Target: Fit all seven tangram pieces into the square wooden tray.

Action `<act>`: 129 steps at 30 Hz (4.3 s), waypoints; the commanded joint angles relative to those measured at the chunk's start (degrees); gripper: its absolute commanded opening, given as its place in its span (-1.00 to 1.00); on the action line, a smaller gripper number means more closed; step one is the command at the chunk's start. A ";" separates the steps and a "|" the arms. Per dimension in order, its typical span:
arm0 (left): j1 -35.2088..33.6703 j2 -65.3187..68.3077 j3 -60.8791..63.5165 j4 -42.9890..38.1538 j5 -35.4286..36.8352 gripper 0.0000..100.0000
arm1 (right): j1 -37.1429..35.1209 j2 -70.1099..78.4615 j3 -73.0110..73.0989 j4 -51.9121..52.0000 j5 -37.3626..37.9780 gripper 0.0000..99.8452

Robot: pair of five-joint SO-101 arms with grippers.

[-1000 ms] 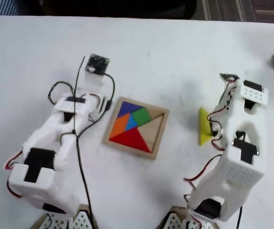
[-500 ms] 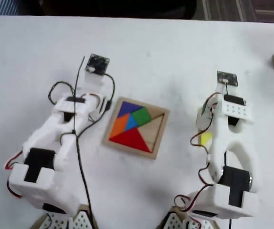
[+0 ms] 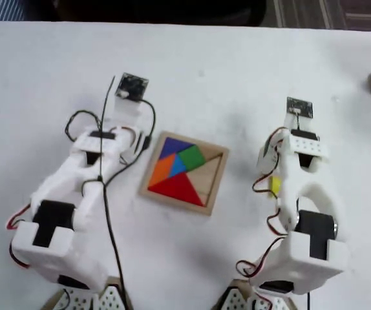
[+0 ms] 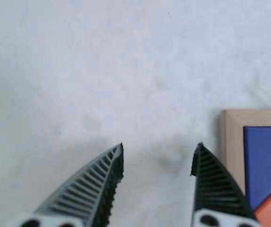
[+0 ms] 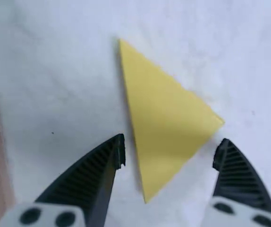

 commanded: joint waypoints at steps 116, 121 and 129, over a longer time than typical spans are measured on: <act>-0.13 -0.40 -3.25 -1.05 -0.18 -0.52 | -3.47 29.67 -45.89 17.98 15.47 -0.46; -0.13 -0.40 -3.25 -0.97 -0.18 -0.52 | -3.65 31.43 -48.18 18.95 16.09 -0.47; -0.13 -0.31 -3.25 -1.14 -0.18 -0.52 | -2.33 28.35 -49.76 18.95 15.56 -0.46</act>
